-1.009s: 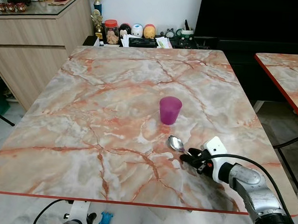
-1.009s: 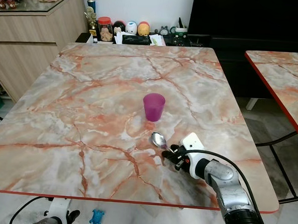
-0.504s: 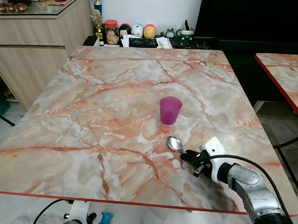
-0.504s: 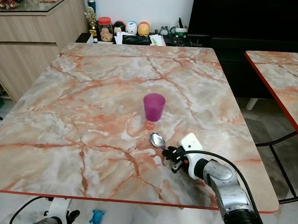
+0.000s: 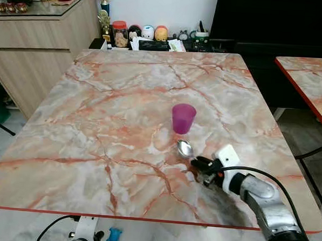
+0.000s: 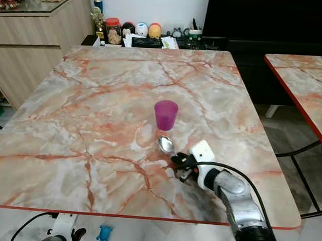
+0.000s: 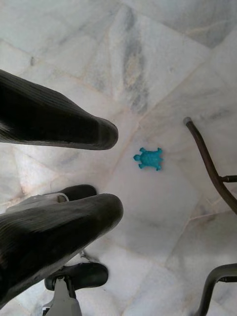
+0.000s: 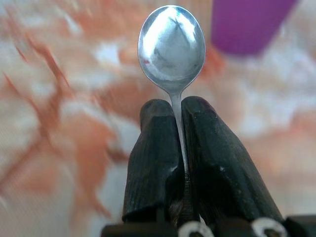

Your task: Setting the table

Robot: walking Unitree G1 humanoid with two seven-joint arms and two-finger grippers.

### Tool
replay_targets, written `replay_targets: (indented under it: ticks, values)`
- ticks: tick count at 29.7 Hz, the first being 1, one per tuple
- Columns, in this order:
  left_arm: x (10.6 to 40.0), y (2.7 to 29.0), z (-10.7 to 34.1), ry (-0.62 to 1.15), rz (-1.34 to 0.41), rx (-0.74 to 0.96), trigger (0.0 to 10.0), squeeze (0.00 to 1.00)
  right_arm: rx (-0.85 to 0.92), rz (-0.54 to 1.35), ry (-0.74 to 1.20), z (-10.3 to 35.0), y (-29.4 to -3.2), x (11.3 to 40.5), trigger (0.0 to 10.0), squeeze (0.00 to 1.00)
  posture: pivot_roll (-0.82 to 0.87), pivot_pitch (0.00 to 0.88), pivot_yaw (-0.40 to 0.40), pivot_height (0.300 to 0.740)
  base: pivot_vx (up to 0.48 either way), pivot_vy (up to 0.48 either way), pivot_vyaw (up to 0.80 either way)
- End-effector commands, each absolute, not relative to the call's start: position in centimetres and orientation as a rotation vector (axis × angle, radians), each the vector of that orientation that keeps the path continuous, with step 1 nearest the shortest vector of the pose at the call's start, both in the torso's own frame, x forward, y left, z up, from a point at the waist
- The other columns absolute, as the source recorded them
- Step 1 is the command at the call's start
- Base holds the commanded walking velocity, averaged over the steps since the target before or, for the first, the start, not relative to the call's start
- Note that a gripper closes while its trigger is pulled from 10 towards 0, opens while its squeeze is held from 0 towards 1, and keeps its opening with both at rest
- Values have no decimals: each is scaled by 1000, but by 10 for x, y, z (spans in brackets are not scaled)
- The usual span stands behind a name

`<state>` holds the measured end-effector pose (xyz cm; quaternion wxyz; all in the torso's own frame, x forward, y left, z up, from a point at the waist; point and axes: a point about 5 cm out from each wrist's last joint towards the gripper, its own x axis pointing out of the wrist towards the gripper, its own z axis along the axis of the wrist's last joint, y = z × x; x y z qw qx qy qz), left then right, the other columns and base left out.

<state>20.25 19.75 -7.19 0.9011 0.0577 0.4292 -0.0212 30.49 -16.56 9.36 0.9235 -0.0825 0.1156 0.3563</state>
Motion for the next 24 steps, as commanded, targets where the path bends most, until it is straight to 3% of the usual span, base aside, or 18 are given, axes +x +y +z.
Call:
replay_targets:
  ticks: [1,5,10,13,24]
  values:
    - [195,198,-76,923,-44,127,10000,0,-145,727,161,107,-161,305,10000,0,-18,8,34,740,0,0,0]
    - [195,197,-76,922,-43,126,10000,0,-152,706,86,117,-154,305,10000,0,-19,7,33,740,0,0,0]
    - [195,198,-76,922,-39,128,10000,0,-154,499,-82,140,-160,312,10000,0,-23,0,29,740,0,0,0]
    - [195,199,-76,920,-38,129,10000,0,-193,275,-232,159,-174,313,10000,0,-24,0,28,740,0,0,0]
    - [195,201,-75,912,-50,150,10000,0,-147,-36,-319,158,-193,305,10000,0,-25,0,26,740,0,0,0]
